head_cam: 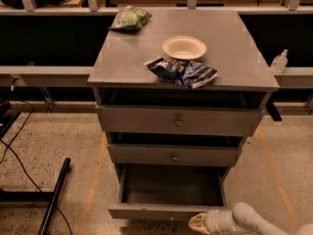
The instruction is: Close bottom drawer
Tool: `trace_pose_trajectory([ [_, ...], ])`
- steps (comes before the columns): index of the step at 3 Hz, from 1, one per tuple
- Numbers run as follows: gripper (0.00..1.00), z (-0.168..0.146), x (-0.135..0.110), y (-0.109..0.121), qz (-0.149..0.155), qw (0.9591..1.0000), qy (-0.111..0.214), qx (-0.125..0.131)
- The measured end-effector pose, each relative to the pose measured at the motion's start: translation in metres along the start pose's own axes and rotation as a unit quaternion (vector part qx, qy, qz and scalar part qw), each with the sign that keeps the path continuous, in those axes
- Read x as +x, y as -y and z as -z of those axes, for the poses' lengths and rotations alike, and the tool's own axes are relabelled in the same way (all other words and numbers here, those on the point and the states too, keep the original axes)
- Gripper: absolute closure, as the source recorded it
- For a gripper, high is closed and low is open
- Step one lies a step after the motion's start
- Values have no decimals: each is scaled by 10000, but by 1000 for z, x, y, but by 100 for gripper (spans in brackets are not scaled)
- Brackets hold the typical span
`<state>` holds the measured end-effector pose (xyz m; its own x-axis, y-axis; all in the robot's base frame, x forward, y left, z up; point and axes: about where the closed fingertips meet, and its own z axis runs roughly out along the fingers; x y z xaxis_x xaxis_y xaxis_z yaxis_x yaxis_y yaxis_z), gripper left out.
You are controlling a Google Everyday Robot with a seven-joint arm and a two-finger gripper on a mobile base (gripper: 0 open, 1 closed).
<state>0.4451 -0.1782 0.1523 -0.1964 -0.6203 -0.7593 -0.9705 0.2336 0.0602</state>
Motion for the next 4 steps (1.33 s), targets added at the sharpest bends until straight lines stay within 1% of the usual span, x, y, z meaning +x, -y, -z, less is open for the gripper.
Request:
trace_pose_trajectory([
  [2,100,-5,-24,33,217,9993,239,166],
  [3,100,-10,-44,51,363,9986,341,202],
  [4,100,-10,-44,50,363,9986,341,202],
])
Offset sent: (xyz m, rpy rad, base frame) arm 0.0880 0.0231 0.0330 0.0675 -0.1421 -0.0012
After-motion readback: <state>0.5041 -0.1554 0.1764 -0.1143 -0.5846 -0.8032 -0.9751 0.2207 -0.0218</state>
